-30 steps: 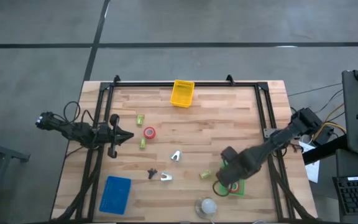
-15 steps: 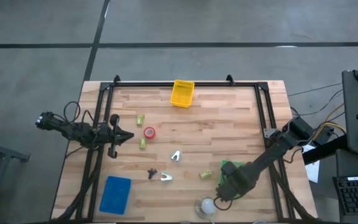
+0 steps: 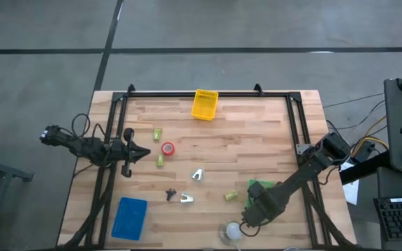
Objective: Pick and place Stapler, Stapler remover, tape
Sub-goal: Put the blue tape into the green bin, then put the bottom staple box into the yellow bin
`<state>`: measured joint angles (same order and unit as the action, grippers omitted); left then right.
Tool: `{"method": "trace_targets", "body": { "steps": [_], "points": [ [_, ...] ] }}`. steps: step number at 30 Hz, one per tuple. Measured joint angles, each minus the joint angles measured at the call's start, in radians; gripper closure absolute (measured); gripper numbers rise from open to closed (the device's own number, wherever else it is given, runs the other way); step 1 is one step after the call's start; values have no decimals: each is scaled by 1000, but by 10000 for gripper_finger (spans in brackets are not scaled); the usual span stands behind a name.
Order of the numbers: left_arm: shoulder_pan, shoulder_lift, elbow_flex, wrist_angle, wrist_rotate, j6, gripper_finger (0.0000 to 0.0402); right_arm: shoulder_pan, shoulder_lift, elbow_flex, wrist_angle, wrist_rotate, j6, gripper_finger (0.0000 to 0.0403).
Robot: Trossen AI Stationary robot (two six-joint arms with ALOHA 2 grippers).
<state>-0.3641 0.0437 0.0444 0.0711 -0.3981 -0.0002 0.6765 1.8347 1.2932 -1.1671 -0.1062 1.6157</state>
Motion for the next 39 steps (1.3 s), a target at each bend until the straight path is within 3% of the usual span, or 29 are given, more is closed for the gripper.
{"method": "trace_targets", "body": {
  "steps": [6, 18, 25, 39],
  "points": [
    [0, 0, 0, 0, 0, 0, 376, 2, 0, -1, 4, -7, -19, 340],
    [0, 0, 0, 3, 0, 0, 376, 2, -12, -3, -48, -1, -5, 246],
    [0, 0, 0, 4, 0, 0, 376, 2, -24, 28, -71, 5, -22, 214],
    [0, 0, 0, -1, 0, 0, 376, -49, -82, 61, -84, 229, -128, 216]
  ]
}}
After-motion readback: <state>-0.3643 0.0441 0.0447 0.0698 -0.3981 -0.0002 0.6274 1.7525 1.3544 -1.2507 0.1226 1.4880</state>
